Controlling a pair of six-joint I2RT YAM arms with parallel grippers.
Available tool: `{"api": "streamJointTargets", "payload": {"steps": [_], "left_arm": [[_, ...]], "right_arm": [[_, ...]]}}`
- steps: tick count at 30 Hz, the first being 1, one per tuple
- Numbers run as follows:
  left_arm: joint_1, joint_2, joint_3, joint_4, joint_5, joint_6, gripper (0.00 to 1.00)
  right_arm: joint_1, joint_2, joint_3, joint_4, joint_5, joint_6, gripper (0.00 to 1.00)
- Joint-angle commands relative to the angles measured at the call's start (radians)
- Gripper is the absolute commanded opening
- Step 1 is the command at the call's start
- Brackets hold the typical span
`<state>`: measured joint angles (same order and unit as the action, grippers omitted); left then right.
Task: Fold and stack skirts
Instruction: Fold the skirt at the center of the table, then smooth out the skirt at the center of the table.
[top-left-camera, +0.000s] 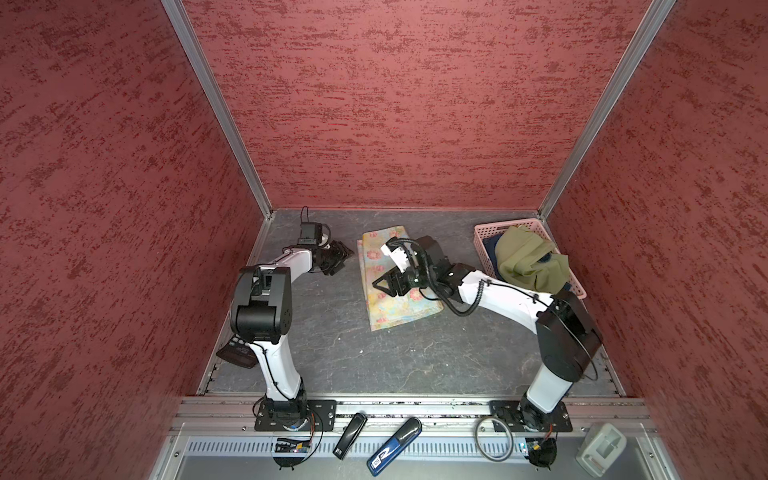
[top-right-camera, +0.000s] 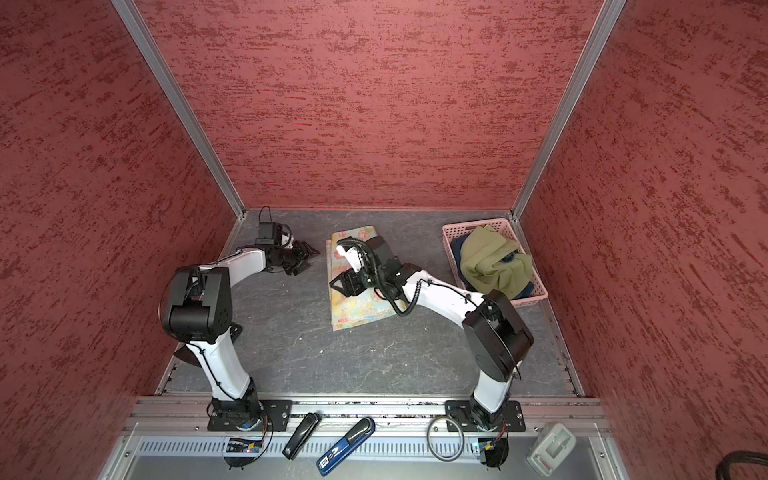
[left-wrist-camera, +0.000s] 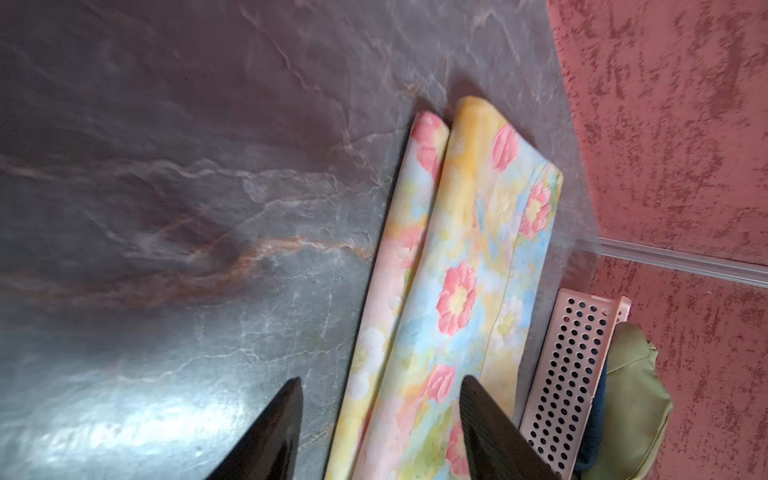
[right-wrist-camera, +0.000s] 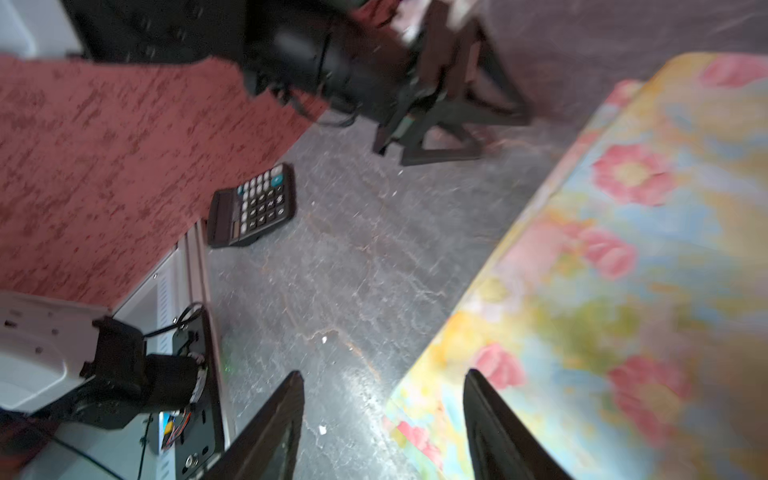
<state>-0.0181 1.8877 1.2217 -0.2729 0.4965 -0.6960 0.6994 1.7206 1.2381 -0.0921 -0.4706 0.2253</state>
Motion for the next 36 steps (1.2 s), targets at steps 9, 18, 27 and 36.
{"api": "streamJointTargets", "payload": {"steps": [9,18,27,36], "left_arm": [[-0.051,0.109,0.237,-0.025,0.013,0.108,0.52],[-0.076,0.32,0.433,0.011,0.002,0.124,0.45],[-0.089,0.423,0.542,0.014,-0.076,0.089,0.49],[-0.092,0.519,0.612,0.049,-0.07,0.014,0.49]], "right_arm": [[-0.168,-0.026,-0.065,0.009,0.131,0.083,0.62],[-0.166,-0.003,-0.076,0.043,0.156,0.085,0.61],[-0.168,0.035,-0.036,0.054,0.138,0.078,0.61],[-0.168,0.041,-0.044,0.061,0.134,0.08,0.61]]}}
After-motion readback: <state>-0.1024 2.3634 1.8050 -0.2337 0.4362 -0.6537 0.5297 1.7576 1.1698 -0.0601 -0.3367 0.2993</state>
